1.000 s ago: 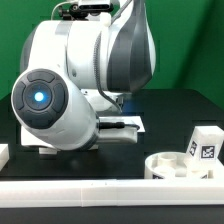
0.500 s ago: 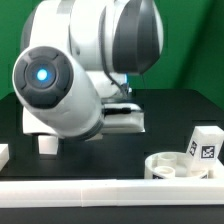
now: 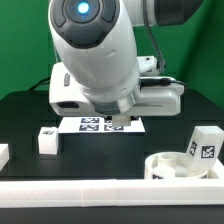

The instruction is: Assemble stool

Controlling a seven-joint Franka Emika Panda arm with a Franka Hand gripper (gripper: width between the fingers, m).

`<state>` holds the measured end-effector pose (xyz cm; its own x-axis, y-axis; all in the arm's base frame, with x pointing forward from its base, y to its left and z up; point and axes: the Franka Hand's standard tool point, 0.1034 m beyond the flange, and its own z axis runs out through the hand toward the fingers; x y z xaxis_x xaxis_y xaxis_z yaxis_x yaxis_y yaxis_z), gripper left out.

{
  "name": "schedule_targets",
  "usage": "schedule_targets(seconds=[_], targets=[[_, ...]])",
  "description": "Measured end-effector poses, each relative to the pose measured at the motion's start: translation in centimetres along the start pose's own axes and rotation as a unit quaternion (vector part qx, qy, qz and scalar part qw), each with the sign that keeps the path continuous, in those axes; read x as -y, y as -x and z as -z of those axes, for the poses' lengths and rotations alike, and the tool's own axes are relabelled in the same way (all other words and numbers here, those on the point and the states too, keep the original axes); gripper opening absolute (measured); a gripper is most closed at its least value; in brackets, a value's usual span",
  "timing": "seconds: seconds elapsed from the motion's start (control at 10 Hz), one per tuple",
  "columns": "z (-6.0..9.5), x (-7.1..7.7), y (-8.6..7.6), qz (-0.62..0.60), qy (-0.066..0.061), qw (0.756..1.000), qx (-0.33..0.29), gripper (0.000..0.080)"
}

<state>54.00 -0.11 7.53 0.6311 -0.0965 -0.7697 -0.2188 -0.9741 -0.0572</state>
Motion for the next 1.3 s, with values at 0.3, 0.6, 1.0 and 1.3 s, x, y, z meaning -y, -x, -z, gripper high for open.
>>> schedule_targets(seconds=[0.3,0.6,1.0,1.3], targets=[[1.0,0.3,-1.2,0.0,-0.003,0.997,-0.077,0.0328],[2.6,1.5,-0.5,-0.005,-0.007,0.986,-0.169,0.0328],[5.1,2.7,-0.9,-0.002,-0.011,0.949,-0.316,0.0328],[6.2,3.0,-1.2,0.001,-0.014,0.913,-0.408,0.0328]])
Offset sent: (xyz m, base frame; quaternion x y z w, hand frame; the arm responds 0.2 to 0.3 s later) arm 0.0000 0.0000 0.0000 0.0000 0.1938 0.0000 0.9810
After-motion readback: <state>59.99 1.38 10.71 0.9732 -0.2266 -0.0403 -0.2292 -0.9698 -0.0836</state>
